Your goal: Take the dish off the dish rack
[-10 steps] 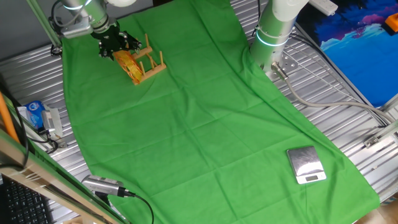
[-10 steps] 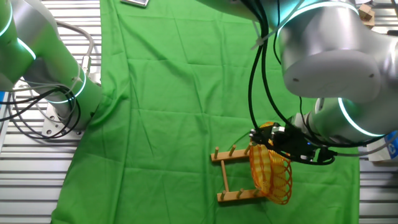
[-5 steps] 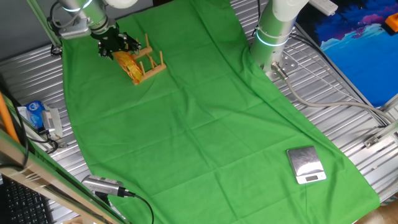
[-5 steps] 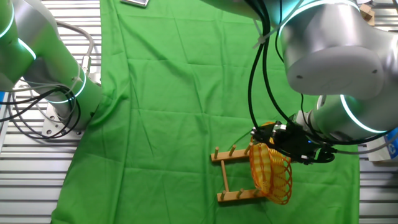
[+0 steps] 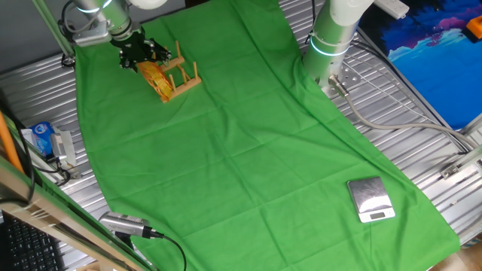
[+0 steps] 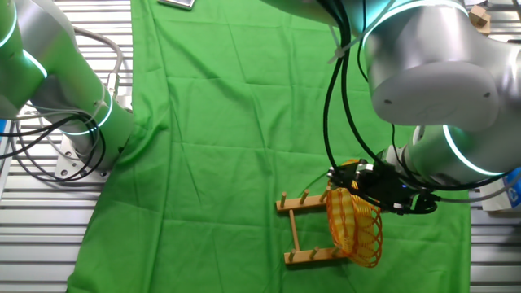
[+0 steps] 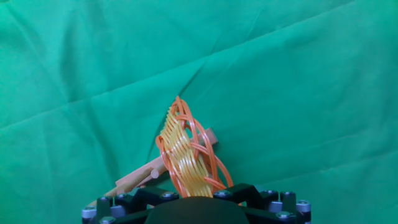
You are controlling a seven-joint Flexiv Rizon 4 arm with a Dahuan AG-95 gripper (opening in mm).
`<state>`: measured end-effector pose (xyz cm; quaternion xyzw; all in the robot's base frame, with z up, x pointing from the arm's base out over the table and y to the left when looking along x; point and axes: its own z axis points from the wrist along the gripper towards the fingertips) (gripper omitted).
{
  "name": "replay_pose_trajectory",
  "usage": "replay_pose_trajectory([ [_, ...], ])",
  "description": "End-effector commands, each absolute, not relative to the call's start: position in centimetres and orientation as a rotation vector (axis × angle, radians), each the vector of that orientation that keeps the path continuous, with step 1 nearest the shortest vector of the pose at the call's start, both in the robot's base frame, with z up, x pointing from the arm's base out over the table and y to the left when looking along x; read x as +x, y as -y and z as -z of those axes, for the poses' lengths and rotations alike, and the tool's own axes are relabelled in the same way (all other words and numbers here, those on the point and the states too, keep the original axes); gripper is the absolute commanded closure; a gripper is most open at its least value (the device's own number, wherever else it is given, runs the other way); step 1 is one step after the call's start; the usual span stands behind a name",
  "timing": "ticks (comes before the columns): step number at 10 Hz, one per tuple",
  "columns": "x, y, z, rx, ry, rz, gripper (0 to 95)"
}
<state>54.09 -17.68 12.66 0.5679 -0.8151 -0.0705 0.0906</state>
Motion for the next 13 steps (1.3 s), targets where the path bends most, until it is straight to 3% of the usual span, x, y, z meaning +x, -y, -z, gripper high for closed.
replay_pose_trajectory([
  [1, 54.2, 17.7, -12.5, 1.769, 2.373, 0.224, 0.0],
  [5, 54.5, 18.7, -11.7, 1.908, 2.293, 0.196, 0.0],
  [6, 54.6, 18.8, -11.5, 1.941, 2.28, 0.178, 19.0],
  [10, 54.6, 18.9, -11.4, 1.953, 2.284, 0.171, 19.0],
  [11, 54.6, 18.9, -11.4, 1.95, 2.287, 0.171, 38.0],
  [13, 54.6, 19.0, -11.4, 1.947, 2.291, 0.172, 38.0],
])
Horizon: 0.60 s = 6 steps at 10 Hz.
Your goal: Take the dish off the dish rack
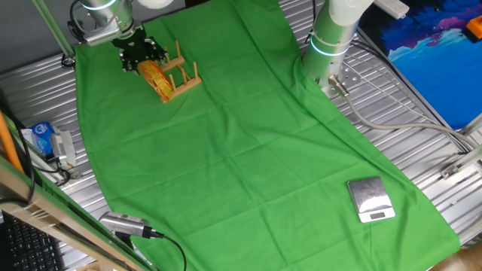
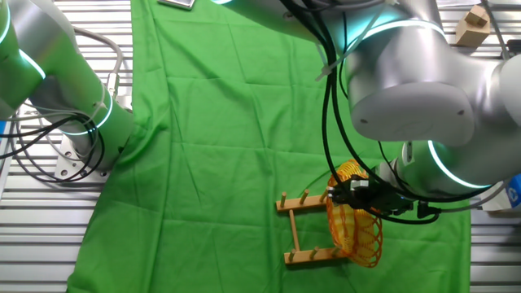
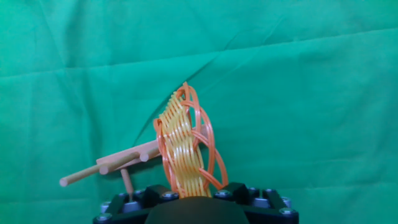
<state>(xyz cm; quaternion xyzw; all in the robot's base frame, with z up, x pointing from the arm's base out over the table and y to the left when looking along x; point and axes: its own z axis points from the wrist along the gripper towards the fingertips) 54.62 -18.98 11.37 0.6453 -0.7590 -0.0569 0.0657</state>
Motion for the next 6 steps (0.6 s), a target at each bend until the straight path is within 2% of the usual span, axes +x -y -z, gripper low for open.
replay_pose_trajectory([
  [1, 54.58, 18.97, -11.4, 1.945, 2.293, 0.171, 57.0],
  [6, 54.56, 19.0, -11.44, 1.92, 2.312, 0.174, 57.0],
])
